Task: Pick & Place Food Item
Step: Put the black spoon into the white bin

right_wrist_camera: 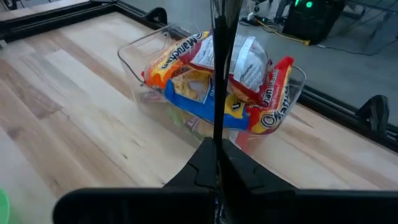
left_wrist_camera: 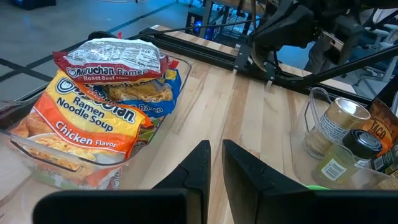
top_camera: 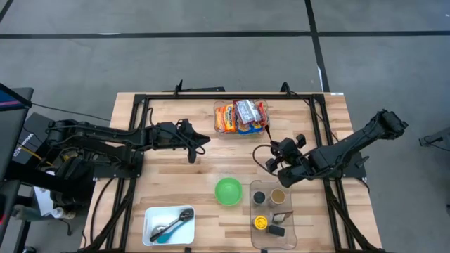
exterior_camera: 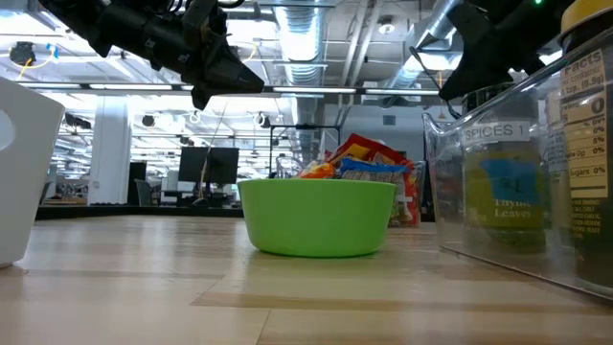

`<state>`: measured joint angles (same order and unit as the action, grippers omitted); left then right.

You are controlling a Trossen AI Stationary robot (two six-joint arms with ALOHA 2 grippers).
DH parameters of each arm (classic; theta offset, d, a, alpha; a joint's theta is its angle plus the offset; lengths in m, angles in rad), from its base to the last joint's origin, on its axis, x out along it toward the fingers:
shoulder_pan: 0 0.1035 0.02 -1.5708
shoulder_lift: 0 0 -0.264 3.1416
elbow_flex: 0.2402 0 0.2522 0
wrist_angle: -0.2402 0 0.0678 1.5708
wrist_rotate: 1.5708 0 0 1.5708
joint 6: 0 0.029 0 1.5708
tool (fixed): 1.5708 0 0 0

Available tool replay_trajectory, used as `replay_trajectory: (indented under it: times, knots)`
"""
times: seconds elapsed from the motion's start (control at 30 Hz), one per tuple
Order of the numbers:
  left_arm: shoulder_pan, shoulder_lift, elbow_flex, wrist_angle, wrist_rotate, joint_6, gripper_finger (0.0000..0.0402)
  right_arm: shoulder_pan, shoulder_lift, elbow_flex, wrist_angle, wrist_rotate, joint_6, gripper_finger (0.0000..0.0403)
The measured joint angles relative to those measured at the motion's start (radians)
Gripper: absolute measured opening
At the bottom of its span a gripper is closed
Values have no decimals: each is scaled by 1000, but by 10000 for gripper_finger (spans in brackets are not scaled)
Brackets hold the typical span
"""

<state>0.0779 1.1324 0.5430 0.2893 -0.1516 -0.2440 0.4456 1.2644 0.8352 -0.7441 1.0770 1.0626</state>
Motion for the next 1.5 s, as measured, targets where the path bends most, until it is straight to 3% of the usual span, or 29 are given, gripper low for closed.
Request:
replay_trajectory:
  times: [0.2,0.4,0.73,1.0,1.23,1.5]
  knots:
    - [0,0,0,0,0,0,34,-19,7,0,35,27,1,0]
    - [0,0,0,7,0,0,34,-63,106,1,121,50,-16,0]
    - [0,0,0,30,0,0,34,-172,315,78,443,42,-344,0]
    - [0,0,0,117,0,-2,34,-171,476,268,441,39,-469,0]
    - [0,0,0,162,3,-154,34,-172,624,470,360,36,-542,0]
    - [-2,0,0,138,102,-157,34,-172,672,565,277,36,-539,0]
